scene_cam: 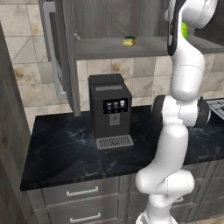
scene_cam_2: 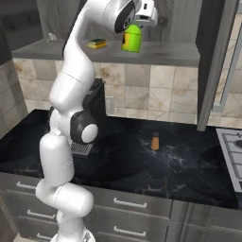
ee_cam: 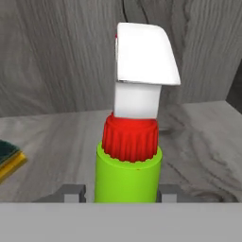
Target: Pick the sponge and spray from the cabinet and place them on the counter.
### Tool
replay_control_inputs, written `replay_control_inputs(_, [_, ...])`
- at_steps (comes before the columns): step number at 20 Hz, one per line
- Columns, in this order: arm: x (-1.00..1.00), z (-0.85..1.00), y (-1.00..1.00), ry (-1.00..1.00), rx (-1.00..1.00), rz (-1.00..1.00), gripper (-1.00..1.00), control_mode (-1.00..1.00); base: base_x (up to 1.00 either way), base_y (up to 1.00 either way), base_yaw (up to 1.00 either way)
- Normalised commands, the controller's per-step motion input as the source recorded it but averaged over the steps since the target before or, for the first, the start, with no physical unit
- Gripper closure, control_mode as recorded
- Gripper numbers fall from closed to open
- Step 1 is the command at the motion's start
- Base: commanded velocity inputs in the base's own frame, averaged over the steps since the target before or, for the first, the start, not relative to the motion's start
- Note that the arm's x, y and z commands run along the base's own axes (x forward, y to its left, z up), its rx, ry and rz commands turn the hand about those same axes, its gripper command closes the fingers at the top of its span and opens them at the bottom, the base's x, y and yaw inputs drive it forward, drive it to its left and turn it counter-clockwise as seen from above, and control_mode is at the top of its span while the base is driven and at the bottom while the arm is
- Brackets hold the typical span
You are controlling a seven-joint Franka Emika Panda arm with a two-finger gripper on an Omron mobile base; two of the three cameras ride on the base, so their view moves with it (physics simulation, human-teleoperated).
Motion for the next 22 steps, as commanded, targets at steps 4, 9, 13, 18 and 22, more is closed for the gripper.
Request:
replay_control_inputs(4, [-0.96, -0.72, 0.0, -0.1, 0.0, 0.0, 1.0, -1.0, 0.0, 0.0, 0.0])
replay_control_inputs(9, [-1.0, -0.78, 0.03, -0.13, 0.0, 0.0, 1.0, -1.0, 0.0, 0.0, 0.0])
replay_control_inputs(13, [-0.97, -0.77, 0.33, -0.19, -0.01, 0.01, 1.0, -1.0, 0.0, 0.0, 0.0])
replay_control_inputs(18, [-0.68, -0.36, 0.48, -0.33, -0.08, 0.02, 1.0, -1.0, 0.0, 0.0, 0.0])
replay_control_inputs(22, [-0.57, -0.28, 0.37, -0.28, -0.05, 0.01, 1.0, -1.0, 0.0, 0.0, 0.0])
